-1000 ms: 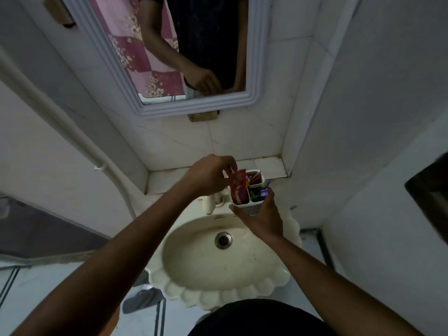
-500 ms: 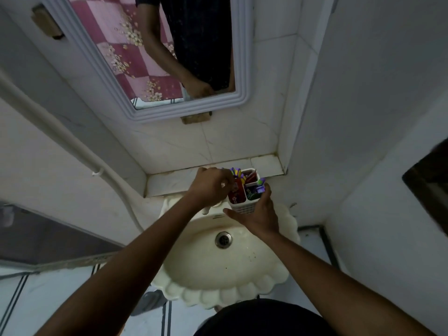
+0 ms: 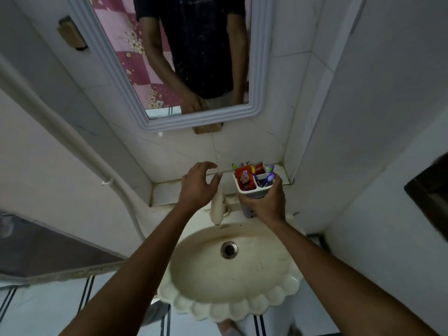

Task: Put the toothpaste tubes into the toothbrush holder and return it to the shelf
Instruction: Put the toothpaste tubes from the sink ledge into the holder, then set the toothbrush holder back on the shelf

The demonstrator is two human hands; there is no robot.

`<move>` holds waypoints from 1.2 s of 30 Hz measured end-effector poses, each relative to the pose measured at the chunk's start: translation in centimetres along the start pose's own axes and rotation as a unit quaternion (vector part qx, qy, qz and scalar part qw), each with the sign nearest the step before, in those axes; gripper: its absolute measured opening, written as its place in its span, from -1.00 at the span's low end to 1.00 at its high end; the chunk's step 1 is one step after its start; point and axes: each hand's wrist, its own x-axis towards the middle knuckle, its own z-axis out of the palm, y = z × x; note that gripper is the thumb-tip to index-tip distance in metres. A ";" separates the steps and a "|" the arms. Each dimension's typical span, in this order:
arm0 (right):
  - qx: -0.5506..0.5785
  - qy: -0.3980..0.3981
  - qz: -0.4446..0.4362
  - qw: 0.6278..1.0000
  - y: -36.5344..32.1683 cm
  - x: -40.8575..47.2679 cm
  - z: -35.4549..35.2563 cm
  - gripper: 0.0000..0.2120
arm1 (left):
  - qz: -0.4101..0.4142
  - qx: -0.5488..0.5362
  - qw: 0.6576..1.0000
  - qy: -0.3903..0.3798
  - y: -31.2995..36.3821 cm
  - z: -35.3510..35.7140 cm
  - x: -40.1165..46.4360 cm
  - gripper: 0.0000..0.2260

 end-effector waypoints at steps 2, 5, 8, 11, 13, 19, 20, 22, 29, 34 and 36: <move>0.002 0.001 -0.017 1.000 -0.8 0.1 -0.5 0.16 | 0.004 0.008 1.000 0.008 0.3 -0.7 0.1 -0.64; 0.032 0.037 -0.058 0.997 -4.5 1.5 -1.8 0.09 | 0.044 0.009 0.999 0.020 2.2 -3.1 2.2 -0.61; 0.072 0.075 -0.099 0.990 -9.8 2.7 -4.4 0.10 | 0.081 0.007 0.994 0.071 5.1 -6.1 4.3 -0.59; 0.103 0.098 -0.151 0.978 -14.7 3.2 -7.5 0.10 | 0.095 0.006 0.988 0.122 8.2 -9.1 4.9 -0.56; 0.112 0.099 -0.191 0.970 -17.8 3.6 -9.8 0.11 | 0.107 0.008 0.984 0.143 10.7 -11.3 4.9 -0.56; 0.148 0.104 -0.300 0.936 -27.8 4.0 -17.3 0.13 | 0.157 0.027 0.962 0.221 18.9 -18.5 5.2 -0.50; 0.154 0.107 -0.312 0.931 -29.1 3.9 -18.2 0.14 | 0.166 0.036 0.958 0.233 19.8 -19.5 5.4 -0.51; 0.167 0.117 -0.342 0.918 -32.0 3.5 -20.2 0.14 | 0.191 0.052 0.945 0.260 22.3 -21.6 5.2 -0.54; 0.199 0.136 -0.401 0.884 -40.8 2.2 -26.1 0.15 | 0.221 0.028 0.908 0.354 31.2 -27.5 5.3 -0.63; 0.210 0.154 -0.406 0.876 -45.5 1.4 -29.1 0.02 | 0.250 0.049 0.873 0.415 34.8 -31.4 6.9 -0.56; 0.215 0.168 -0.406 0.872 -47.2 1.0 -30.1 0.00 | 0.256 0.066 0.855 0.446 35.7 -32.7 7.9 -0.56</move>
